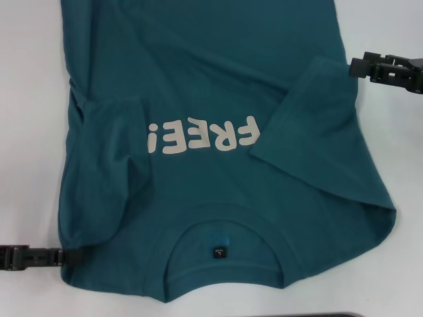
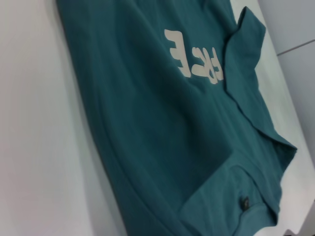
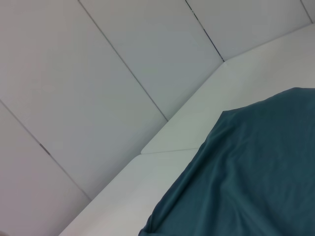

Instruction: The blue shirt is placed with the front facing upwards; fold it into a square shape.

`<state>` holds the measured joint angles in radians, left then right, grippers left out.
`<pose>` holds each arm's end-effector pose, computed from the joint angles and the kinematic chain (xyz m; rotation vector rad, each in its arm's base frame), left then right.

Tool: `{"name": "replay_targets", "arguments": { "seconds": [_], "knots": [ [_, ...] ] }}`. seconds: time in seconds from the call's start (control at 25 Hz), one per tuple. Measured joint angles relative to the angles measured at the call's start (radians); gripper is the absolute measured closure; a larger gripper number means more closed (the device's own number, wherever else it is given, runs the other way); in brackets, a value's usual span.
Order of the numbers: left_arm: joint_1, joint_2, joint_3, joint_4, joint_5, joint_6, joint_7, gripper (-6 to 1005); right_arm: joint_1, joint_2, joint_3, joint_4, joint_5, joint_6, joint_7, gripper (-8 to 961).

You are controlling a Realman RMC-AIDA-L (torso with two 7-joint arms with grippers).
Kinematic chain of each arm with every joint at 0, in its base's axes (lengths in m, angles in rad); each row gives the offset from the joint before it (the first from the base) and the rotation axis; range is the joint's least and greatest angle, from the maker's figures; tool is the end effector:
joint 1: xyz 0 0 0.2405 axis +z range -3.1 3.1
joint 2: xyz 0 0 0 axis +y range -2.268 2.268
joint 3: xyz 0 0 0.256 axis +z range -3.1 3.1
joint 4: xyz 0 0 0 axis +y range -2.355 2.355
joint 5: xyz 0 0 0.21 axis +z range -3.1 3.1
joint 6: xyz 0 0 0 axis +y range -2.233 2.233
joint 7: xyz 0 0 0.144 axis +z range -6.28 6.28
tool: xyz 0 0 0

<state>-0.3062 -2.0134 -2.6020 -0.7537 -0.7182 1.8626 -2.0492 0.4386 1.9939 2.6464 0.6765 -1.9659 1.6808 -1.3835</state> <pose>-0.3529 0.2146 0.0364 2.4483 1.8960 0.3503 0.3020 0.3113 0.0649 -2.4335 1.1790 0.9235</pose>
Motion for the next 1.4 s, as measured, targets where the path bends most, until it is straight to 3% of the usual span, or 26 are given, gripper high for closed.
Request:
{"name": "replay_targets", "arguments": {
  "seconds": [0.68, 1.04, 1.4],
  "knots": [
    [-0.03, 0.013, 0.005, -0.004, 0.052, -0.015, -0.047, 125, 0.0, -0.001, -0.001, 0.01, 0.001, 0.007, 0.026, 40],
    [-0.061, 0.006, 0.007, -0.015, 0.077, -0.004, -0.073, 125, 0.003, -0.002, -0.002, 0.014, 0.0, 0.007, 0.037, 47],
    [-0.051, 0.006, 0.001, -0.015, 0.094, -0.02, -0.077, 126, 0.002, -0.002, -0.003, 0.014, -0.004, 0.007, 0.041, 54]
  ]
}}
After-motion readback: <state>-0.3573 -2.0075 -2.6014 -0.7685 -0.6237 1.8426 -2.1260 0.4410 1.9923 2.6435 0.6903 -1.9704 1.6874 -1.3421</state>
